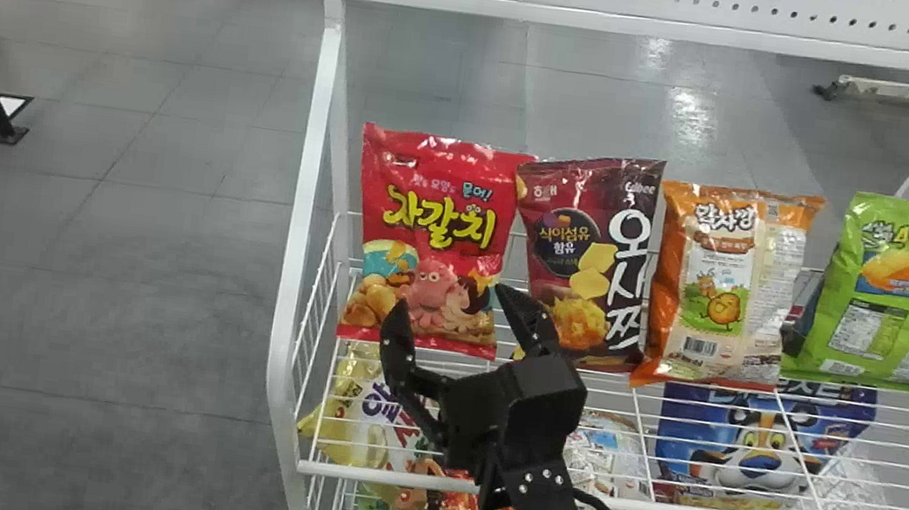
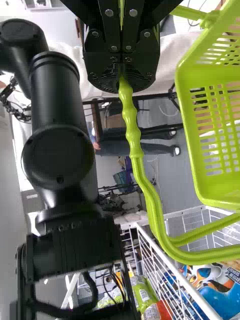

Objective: Hold basket handle with left hand then pick Jagalchi snack with right hand and place into basket

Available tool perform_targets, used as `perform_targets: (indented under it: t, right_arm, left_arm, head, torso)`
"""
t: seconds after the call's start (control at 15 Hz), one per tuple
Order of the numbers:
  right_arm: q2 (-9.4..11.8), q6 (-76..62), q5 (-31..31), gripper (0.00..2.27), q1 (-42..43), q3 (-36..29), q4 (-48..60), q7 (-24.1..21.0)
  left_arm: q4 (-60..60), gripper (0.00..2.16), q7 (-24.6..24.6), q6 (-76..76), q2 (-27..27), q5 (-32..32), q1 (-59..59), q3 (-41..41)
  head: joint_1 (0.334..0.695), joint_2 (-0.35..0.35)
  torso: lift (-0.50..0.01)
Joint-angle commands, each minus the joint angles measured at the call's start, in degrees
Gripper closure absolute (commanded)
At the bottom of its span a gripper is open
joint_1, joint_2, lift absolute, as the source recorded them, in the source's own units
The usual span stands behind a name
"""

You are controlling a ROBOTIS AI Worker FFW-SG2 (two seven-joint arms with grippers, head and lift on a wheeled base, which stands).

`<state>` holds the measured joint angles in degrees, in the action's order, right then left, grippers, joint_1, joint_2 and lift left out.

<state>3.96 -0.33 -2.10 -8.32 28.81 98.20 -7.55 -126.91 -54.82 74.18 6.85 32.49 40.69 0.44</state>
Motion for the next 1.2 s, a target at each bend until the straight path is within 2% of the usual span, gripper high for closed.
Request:
perform_targets:
  t: [0.0, 0.2, 0.47, 0.87, 1.0, 1.07, 1.13]
  right_arm:
    - [-2.0, -0.2, -0.3, 0.12, 3.7, 0.7, -4.8, 0.0]
    - [-4.0, -0.8, -0.9, 0.12, 7.5, 1.2, -9.8, -0.6]
    - [-4.0, -0.6, -1.7, 0.12, 11.6, 1.1, -14.3, -2.6]
    - [-4.0, 0.1, -0.4, 0.14, 16.8, 1.2, -19.9, -1.9]
    - [-4.0, 1.9, -0.6, 0.23, 18.4, 1.3, -21.8, -1.9]
    - [-4.0, 5.0, 0.4, 0.64, 19.1, 1.3, -21.9, -1.4]
    - [-4.0, 5.7, 0.8, 1.37, 19.2, 1.3, -21.9, -1.4]
  left_arm:
    - [0.8, 1.23, -0.4, -0.2, 0.0, 0.0, 0.0, 0.2]
    - [1.8, 1.23, -1.4, -1.1, -0.1, 0.2, 0.0, 0.6]
    - [1.9, 1.23, -1.5, -1.1, 0.0, 0.3, -0.3, 0.9]
    - [2.7, 1.23, -2.3, -0.9, 0.4, 1.4, -1.1, 2.5]
    - [3.2, 1.23, -2.7, -1.1, 0.5, 2.1, -1.1, 3.2]
    - [3.3, 1.23, -2.7, -1.1, 0.5, 2.3, -1.3, 3.5]
    - [3.5, 1.23, -2.7, -1.1, 0.5, 2.4, -1.5, 3.6]
  head:
    - [0.695, 0.024]
    - [0.695, 0.068]
    - [0.695, 0.074]
    - [0.695, 0.07]
    - [0.695, 0.073]
    - [0.695, 0.074]
    - [0.695, 0.074]
  torso:
    - [-0.01]
    - [-0.01]
    - [-0.01]
    - [-0.01]
    - [-0.01]
    - [-0.01]
    - [-0.01]
